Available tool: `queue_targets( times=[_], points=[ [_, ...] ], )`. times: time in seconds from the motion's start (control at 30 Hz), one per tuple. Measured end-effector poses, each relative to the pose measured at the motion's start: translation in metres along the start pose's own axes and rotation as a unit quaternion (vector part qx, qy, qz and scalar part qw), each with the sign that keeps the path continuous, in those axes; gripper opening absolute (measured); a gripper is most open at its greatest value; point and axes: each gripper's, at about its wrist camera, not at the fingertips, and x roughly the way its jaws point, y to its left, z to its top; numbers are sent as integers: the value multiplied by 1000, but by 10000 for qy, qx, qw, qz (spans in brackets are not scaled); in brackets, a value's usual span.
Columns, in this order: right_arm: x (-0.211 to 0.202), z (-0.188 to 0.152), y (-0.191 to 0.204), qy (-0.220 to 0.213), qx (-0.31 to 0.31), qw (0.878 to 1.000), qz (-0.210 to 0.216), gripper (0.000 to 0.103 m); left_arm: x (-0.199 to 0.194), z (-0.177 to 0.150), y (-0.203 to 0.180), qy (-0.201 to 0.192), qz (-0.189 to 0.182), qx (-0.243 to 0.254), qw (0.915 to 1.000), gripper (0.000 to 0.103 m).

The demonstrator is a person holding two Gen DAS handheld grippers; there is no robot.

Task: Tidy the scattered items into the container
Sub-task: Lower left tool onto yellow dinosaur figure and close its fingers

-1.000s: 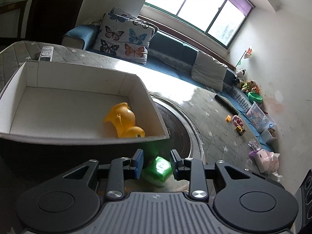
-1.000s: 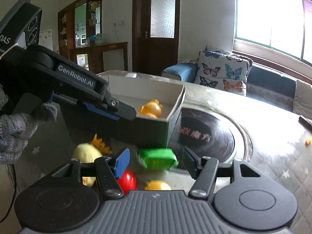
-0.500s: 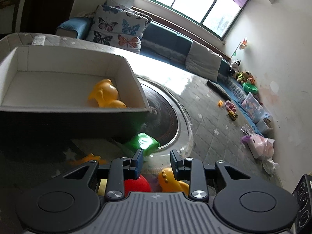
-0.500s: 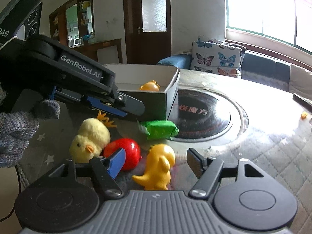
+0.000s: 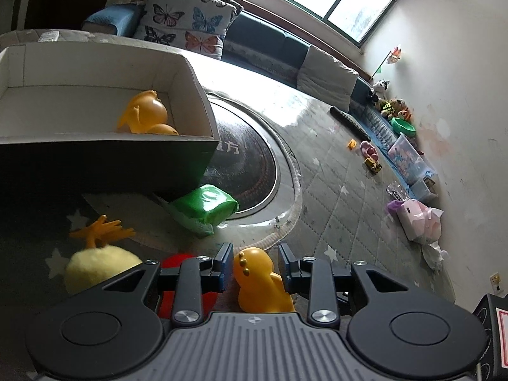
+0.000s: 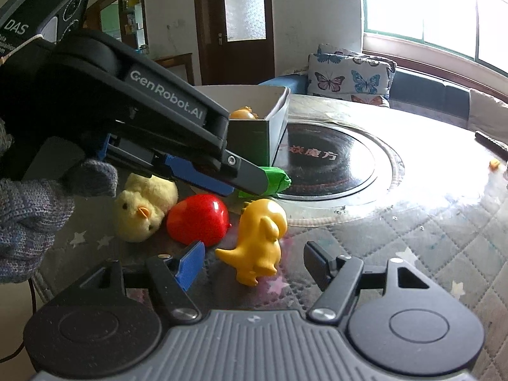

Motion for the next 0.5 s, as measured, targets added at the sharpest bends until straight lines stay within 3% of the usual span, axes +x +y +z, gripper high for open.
queue_targets(
  times=[0.5],
  points=[
    [3, -2, -4, 49, 79, 9999, 95, 54, 25, 2, -4, 287, 60, -76, 9995, 34]
  ],
)
